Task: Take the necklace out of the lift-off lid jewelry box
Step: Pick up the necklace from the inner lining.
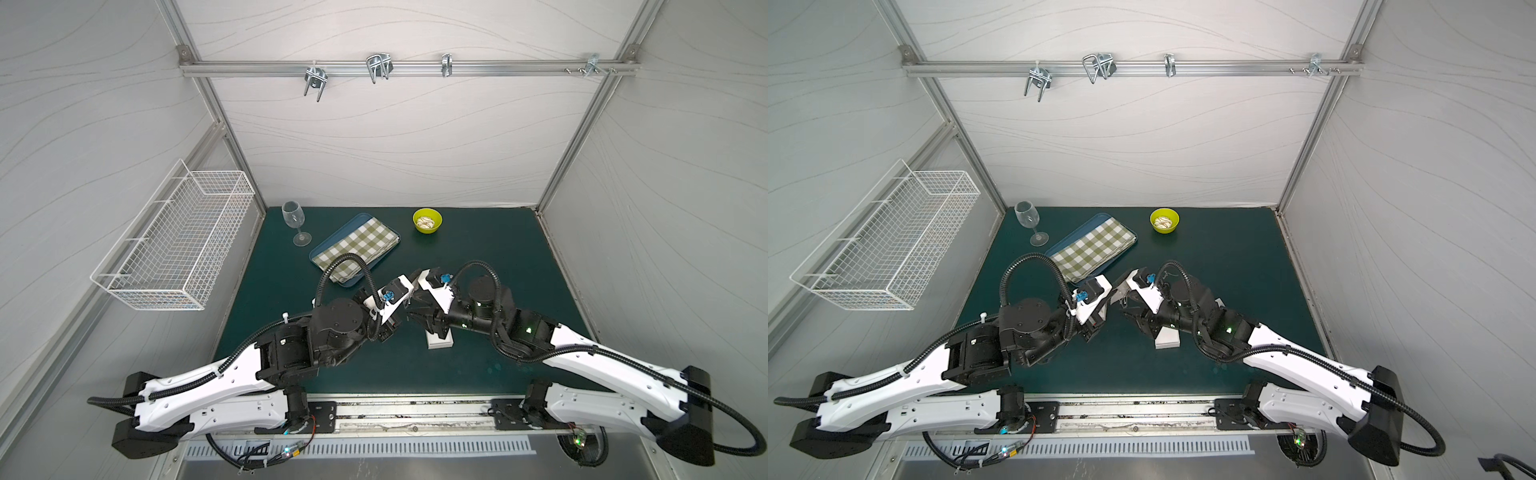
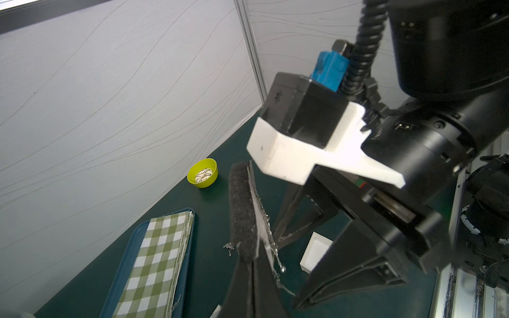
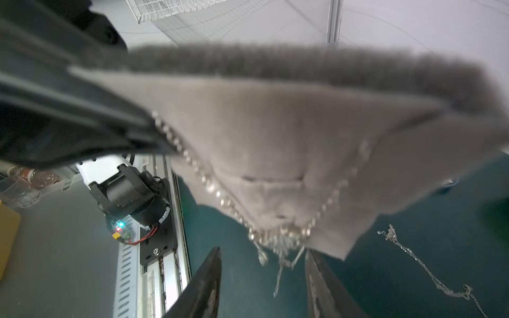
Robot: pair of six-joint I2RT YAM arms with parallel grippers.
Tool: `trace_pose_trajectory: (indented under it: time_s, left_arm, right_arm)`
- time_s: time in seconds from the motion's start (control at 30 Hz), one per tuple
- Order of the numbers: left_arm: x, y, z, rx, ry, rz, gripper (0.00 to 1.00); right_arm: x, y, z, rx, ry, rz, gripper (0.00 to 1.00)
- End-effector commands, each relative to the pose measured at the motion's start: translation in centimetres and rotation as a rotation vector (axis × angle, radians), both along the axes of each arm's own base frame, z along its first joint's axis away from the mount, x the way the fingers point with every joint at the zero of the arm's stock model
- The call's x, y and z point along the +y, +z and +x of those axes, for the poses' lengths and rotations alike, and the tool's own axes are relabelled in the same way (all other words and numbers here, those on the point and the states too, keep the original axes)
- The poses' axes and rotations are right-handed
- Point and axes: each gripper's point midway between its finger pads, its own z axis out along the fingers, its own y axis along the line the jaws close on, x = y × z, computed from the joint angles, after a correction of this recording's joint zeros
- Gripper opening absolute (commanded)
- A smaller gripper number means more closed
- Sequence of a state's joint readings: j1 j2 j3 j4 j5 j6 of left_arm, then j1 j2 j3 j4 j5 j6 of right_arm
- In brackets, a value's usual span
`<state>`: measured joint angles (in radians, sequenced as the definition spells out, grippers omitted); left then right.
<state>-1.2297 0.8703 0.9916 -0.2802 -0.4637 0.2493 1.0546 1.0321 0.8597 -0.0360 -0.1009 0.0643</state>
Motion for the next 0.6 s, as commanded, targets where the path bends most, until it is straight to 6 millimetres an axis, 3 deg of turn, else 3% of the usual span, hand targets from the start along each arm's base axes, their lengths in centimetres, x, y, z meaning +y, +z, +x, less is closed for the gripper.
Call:
trace_pose_trajectory:
  time_s: [0.0, 0.13, 0.37, 0.57]
  left_arm:
    - [0.1, 3.2, -0.4, -0.021, -0.016, -0.087, 0.0]
    - [0.3, 3.4, -0.4, -0.021, -0.015, -0.091, 0.0]
    - [0.5, 2.9, -0.2, -0.023, 0.002, -0.071, 0.0]
    - [0.8, 2.3, 0.2, -0.023, 0.03, -0.055, 0.0]
  right_arm:
    - [0.9, 2.5, 0.4, -0.067, 0.009, 0.058, 0.48]
    - [1.4, 3.1, 0.4, -0.074, 0.023, 0.076, 0.37]
    - [1.1, 3.5, 0.2, -0.081, 0.024, 0.082, 0.02]
    - [0.0, 3.7, 0.0, -0.076, -0.001, 0.076, 0.0]
